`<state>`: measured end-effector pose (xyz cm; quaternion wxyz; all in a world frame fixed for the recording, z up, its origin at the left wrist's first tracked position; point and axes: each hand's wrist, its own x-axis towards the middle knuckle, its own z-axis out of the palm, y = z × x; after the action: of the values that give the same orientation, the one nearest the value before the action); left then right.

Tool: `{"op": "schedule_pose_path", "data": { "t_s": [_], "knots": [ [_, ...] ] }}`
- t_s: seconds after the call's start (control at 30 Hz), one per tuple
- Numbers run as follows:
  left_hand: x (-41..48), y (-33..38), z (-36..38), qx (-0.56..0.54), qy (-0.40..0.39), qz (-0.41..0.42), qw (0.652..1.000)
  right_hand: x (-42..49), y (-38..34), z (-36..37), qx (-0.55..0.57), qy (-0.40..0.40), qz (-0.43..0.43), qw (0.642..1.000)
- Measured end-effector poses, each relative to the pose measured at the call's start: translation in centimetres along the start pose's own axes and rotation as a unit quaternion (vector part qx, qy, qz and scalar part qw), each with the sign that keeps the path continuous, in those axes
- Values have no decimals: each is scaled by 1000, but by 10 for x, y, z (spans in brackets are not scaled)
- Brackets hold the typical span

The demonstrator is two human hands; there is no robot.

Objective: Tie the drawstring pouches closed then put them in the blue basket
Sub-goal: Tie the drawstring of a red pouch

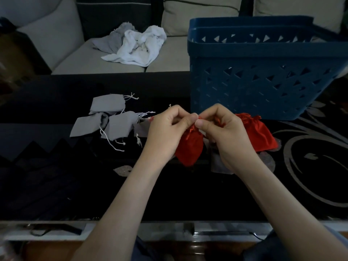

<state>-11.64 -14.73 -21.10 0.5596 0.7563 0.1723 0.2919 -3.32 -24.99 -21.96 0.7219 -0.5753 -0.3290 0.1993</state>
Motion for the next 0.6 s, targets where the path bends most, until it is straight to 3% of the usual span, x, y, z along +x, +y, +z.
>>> {"op": "schedule_pose_path", "data": {
  "t_s": [0.43, 0.5, 0.6],
  "knots": [
    [0, -2, 2, -17, -89, -29, 995, 2, 7, -5, -22, -2, -3, 1000],
    [0, -3, 3, -21, -88, -29, 995, 1, 5, -4, -7, -11, -3, 1000],
    [0, -1, 4, -54, -43, -43, 997, 0, 3, -3, -79, -19, -39, 996]
  ]
}}
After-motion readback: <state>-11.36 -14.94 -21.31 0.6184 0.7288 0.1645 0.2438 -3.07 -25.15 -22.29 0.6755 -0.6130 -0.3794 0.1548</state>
